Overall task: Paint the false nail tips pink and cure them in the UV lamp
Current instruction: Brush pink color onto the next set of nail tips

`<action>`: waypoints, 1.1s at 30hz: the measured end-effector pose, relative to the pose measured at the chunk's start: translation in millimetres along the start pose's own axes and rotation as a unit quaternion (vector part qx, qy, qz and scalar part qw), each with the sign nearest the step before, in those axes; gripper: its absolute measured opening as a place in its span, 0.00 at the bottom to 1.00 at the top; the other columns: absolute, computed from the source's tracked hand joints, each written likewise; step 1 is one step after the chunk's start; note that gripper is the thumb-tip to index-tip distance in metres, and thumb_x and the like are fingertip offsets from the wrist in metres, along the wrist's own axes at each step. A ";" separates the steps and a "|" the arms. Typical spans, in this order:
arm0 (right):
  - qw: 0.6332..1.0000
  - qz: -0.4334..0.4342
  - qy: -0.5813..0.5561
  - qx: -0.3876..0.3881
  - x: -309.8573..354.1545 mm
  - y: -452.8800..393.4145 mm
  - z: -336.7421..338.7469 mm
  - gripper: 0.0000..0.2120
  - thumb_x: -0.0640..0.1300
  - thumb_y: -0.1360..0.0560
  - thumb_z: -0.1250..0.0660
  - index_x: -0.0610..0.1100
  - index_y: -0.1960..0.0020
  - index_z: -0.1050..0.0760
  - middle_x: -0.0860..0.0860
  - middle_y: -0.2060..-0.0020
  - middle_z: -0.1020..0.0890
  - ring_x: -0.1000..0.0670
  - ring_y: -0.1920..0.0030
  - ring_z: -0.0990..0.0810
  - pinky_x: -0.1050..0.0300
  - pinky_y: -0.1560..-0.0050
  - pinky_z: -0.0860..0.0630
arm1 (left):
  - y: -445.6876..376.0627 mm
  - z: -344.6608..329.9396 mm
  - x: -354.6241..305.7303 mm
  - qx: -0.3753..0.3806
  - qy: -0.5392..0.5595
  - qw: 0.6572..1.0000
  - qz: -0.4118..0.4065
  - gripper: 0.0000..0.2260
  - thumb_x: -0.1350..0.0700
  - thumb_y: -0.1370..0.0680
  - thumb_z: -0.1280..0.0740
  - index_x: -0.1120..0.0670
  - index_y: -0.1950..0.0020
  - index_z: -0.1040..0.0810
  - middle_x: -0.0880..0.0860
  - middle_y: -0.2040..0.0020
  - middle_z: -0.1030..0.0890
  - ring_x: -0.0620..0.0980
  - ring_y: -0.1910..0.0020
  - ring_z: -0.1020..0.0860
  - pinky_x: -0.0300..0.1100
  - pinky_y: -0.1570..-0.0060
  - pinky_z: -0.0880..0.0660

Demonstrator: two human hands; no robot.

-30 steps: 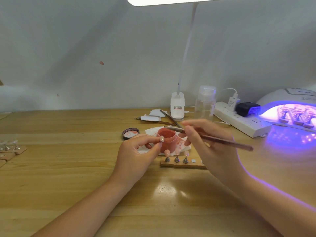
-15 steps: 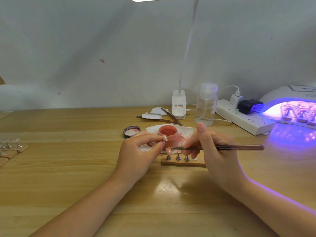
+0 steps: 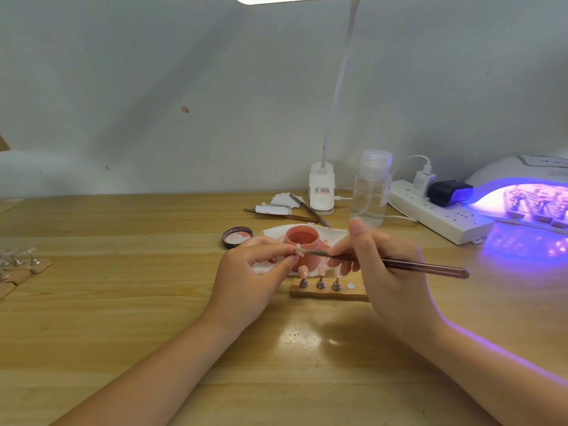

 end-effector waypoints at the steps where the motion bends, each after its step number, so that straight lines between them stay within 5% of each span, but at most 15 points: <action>1: 1.000 -0.012 -0.007 -0.002 -1.1 0.5 0.3 0.22 0.53 0.25 0.40 0.39 0.68 0.21 0.45 0.75 0.21 0.55 0.75 0.25 0.66 0.71 0.29 | -0.1 -0.1 -0.3 0.000 0.003 1.000 -0.002 0.10 0.66 0.31 0.28 0.52 0.56 0.18 0.48 0.60 0.19 0.34 0.59 0.24 0.25 0.56 0.31; 33: 1.000 0.018 0.011 0.011 1.4 -5.2 -2.2 0.18 0.46 0.24 0.41 0.41 0.67 0.21 0.49 0.74 0.20 0.56 0.74 0.24 0.64 0.70 0.28 | 1.8 -2.0 -1.1 0.008 -0.028 1.000 -0.007 0.12 0.65 0.30 0.28 0.46 0.59 0.18 0.44 0.63 0.21 0.34 0.58 0.25 0.24 0.57 0.32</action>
Point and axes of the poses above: each hand's wrist, its own y-axis away from the middle knuckle, its own z-axis out of the back of the hand, x = y × z, the point moved 7 cm from there along -y, towards the middle knuckle
